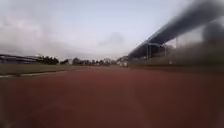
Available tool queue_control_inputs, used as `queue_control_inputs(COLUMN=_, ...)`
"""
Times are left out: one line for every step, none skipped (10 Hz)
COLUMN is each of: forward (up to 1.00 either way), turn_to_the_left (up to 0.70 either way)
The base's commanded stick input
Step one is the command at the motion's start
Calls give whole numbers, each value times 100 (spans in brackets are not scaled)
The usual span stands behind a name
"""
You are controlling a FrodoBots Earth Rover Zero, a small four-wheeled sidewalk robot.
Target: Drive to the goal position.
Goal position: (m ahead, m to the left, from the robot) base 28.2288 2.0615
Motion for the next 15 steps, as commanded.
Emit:
queue_control_inputs(forward=70, turn_to_the_left=2)
queue_control_inputs(forward=70, turn_to_the_left=2)
queue_control_inputs(forward=70, turn_to_the_left=2)
queue_control_inputs(forward=70, turn_to_the_left=2)
queue_control_inputs(forward=70, turn_to_the_left=2)
queue_control_inputs(forward=70, turn_to_the_left=2)
queue_control_inputs(forward=70, turn_to_the_left=2)
queue_control_inputs(forward=70, turn_to_the_left=2)
queue_control_inputs(forward=70, turn_to_the_left=2)
queue_control_inputs(forward=70, turn_to_the_left=2)
queue_control_inputs(forward=70, turn_to_the_left=2)
queue_control_inputs(forward=70, turn_to_the_left=2)
queue_control_inputs(forward=70, turn_to_the_left=2)
queue_control_inputs(forward=70, turn_to_the_left=1)
queue_control_inputs(forward=70, turn_to_the_left=0)
